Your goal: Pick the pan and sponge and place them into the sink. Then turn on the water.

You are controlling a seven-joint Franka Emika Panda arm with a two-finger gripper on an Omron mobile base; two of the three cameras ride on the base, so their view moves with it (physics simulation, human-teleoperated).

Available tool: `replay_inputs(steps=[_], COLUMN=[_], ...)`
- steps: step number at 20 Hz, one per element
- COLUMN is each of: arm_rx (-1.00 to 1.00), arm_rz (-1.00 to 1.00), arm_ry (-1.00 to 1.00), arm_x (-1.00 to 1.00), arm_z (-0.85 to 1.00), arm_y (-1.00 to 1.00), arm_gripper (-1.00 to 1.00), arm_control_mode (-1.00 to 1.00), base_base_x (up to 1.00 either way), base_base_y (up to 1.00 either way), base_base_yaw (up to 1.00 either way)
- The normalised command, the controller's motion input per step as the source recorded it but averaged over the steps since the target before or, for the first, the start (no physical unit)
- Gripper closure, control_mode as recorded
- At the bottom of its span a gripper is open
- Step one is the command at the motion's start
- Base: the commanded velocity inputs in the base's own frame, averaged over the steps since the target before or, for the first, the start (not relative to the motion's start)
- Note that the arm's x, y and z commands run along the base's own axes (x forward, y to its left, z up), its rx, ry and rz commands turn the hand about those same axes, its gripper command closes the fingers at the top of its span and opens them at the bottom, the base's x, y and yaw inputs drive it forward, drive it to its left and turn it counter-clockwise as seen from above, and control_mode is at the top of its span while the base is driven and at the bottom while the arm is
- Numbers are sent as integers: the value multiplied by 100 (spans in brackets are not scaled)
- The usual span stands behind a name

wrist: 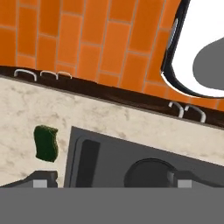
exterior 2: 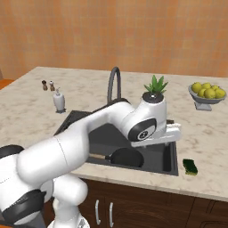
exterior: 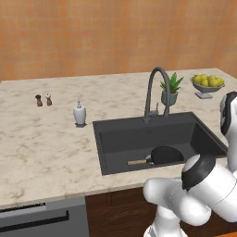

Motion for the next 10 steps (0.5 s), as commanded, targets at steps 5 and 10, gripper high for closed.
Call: replay_inputs(steps=[5, 10], arm_rx=[0, 0], arm_rz=[-6, 0], arm_ry=[0, 0], arm_x=[4, 8], arm_z=[-40, -36], arm_y=[-28, -33], arm_gripper=[-100, -100], arm_control_mode=[-100, -100], base_base_x=[0, 0], base_base_y=[0, 0], base_base_yaw=[0, 0])
